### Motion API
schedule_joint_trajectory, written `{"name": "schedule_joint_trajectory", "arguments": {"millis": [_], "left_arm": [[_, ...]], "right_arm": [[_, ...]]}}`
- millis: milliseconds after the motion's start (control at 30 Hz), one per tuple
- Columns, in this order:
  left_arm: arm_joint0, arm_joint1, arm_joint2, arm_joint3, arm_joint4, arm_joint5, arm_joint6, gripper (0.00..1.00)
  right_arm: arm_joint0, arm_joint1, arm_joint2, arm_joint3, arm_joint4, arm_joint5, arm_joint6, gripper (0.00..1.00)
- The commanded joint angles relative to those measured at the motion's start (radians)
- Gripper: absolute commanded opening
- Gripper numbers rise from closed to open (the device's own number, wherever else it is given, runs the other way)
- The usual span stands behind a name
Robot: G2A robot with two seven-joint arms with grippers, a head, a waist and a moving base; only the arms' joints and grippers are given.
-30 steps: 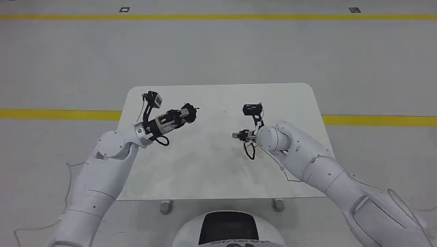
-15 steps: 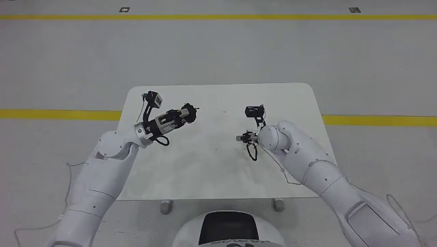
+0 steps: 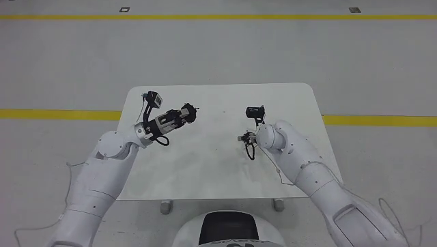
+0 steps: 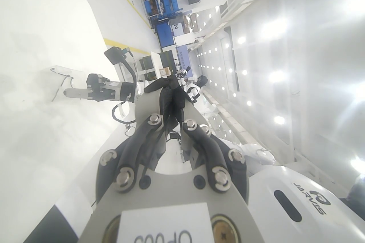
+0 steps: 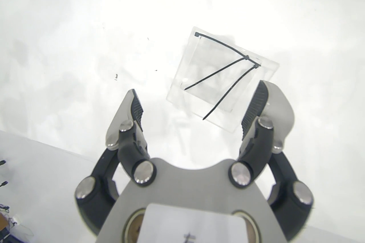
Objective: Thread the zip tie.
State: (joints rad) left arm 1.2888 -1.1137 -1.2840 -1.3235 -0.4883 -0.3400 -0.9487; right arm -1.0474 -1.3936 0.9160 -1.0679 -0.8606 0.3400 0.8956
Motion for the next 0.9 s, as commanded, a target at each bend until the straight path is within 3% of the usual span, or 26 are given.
{"name": "schedule_joint_trajectory", "arguments": {"millis": [0,67,867], "left_arm": [[0.0,0.0,0.0,0.0,0.0,0.0,0.0,0.0],[0.0,0.0,0.0,0.0,0.0,0.0,0.0,0.0],[0.0,0.0,0.0,0.0,0.0,0.0,0.0,0.0]], "right_arm": [[-0.008,-0.012,0.019,-0.003,-0.024,0.0,0.003,0.6],[-0.016,-0.022,0.035,-0.005,-0.048,0.0,0.008,0.5],[-0.056,-0.16,0.239,0.06,-0.329,0.0,0.085,0.43]]}}
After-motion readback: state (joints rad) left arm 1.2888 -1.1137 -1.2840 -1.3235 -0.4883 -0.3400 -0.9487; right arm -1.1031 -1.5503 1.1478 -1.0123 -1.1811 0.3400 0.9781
